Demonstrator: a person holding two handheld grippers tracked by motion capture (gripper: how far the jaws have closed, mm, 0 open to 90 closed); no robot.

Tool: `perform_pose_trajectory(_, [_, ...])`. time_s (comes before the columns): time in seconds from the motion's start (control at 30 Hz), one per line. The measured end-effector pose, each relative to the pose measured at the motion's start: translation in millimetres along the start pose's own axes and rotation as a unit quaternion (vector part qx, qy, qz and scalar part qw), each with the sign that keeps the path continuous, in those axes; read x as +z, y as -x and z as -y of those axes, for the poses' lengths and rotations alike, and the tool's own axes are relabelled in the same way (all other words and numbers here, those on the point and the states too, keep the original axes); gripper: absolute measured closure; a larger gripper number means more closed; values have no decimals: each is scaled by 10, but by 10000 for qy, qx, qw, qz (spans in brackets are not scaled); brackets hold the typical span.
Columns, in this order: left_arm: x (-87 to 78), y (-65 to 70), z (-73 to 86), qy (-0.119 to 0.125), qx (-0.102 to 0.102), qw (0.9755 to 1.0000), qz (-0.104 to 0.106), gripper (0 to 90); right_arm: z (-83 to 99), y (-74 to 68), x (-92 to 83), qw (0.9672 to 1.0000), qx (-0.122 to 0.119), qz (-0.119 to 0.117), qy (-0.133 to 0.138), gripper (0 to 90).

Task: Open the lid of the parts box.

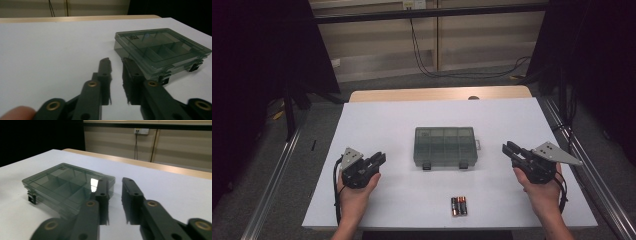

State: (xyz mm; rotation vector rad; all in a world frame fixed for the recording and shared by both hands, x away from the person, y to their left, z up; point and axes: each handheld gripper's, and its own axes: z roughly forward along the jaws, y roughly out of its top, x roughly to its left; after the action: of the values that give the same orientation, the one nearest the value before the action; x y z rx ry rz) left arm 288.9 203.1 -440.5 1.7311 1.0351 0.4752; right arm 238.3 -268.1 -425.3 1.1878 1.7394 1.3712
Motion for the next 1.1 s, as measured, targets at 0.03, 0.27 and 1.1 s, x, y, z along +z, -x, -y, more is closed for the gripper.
perform_pose_trajectory(0.03, [25,23,-9,-30,25,10000,-9,871,-8,-9,19,10000,-6,-23,-44,829])
perform_pose_trajectory(0.27, [218,152,-63,-192,115,9992,337,900,-66,-39,194,9995,76,-251,-173,900])
perform_pose_trajectory(1.1, [748,176,28,-598,-119,9970,483,900,186,-168,664,9920,-180,-558,-1117,900])
